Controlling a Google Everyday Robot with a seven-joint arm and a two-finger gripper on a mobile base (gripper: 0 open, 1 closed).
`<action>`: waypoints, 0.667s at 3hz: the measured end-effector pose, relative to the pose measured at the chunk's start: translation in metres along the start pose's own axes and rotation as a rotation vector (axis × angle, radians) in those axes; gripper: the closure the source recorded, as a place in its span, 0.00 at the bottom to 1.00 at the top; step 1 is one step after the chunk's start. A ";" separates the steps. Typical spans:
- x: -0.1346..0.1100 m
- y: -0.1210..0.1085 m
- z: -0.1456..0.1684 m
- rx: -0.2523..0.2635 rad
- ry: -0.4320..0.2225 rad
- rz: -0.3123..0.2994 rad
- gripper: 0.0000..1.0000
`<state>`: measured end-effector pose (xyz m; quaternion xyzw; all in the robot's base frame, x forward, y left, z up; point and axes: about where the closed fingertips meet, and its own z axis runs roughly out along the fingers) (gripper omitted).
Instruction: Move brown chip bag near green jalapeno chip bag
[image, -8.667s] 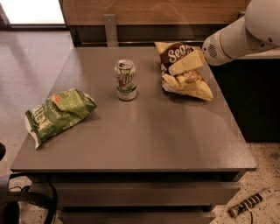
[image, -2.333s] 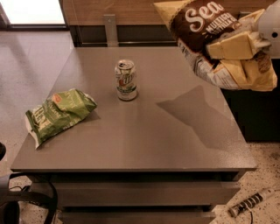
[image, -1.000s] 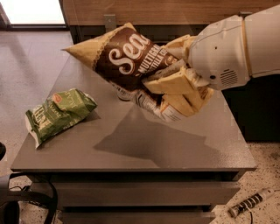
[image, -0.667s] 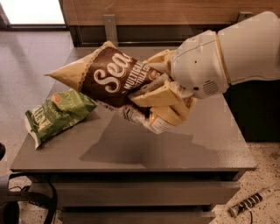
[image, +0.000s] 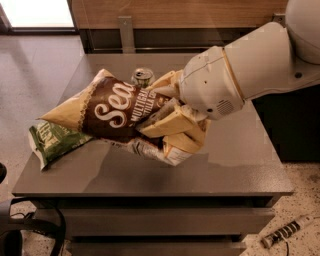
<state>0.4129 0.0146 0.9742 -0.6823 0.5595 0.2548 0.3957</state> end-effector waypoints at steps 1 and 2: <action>-0.002 0.001 0.001 -0.002 0.002 -0.005 0.54; -0.005 0.002 0.002 -0.003 0.005 -0.010 0.30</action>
Offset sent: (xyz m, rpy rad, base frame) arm -0.0014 0.0017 0.0010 -0.0028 -0.0026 0.0030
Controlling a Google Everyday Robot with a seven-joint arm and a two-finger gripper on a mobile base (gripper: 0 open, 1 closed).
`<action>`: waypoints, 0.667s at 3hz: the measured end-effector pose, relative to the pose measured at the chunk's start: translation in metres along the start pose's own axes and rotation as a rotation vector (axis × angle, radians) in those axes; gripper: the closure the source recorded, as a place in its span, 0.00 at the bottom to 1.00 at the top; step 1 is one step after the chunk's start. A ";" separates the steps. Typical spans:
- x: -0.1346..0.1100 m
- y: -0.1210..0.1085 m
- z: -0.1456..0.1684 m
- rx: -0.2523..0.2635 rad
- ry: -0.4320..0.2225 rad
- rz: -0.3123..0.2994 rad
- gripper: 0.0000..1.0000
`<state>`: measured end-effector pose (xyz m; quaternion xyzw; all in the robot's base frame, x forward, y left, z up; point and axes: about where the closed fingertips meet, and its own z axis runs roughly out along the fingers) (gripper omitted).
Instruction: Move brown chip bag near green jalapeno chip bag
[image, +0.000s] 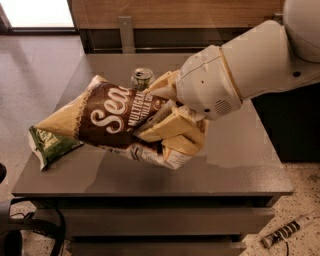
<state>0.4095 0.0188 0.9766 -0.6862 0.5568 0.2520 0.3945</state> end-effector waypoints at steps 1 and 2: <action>-0.003 0.001 0.000 0.001 0.004 -0.006 0.07; -0.005 0.002 0.000 0.002 0.006 -0.010 0.00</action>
Offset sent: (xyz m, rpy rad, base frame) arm -0.0020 0.0019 0.0024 -0.0042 -0.0062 0.0017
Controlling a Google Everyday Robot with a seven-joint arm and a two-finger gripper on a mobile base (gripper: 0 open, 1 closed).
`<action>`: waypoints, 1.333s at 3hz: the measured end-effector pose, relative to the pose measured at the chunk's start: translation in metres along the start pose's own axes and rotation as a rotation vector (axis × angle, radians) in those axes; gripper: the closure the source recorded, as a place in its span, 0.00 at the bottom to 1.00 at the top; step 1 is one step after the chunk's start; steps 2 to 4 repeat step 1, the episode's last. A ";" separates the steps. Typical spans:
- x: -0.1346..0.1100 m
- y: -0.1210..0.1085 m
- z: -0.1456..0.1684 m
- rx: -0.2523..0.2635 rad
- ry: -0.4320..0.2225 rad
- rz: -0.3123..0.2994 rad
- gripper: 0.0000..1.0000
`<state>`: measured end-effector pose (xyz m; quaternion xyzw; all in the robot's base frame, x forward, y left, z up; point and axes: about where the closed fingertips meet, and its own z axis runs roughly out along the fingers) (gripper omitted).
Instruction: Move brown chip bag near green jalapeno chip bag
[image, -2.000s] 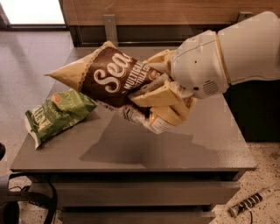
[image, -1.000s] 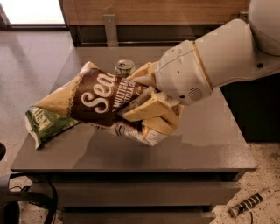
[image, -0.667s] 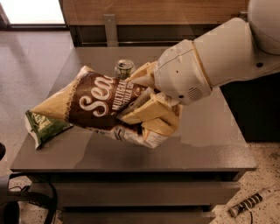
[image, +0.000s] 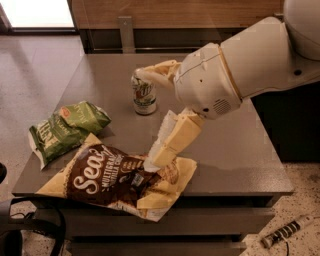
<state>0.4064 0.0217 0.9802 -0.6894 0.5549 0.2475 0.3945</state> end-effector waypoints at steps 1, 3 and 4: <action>0.000 0.000 0.000 0.000 0.000 0.000 0.00; 0.000 0.000 0.000 0.000 0.000 0.000 0.00; 0.000 0.000 0.000 0.000 0.000 0.000 0.00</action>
Offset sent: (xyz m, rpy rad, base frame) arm 0.0000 0.0000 0.0000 0.0000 0.0000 0.0000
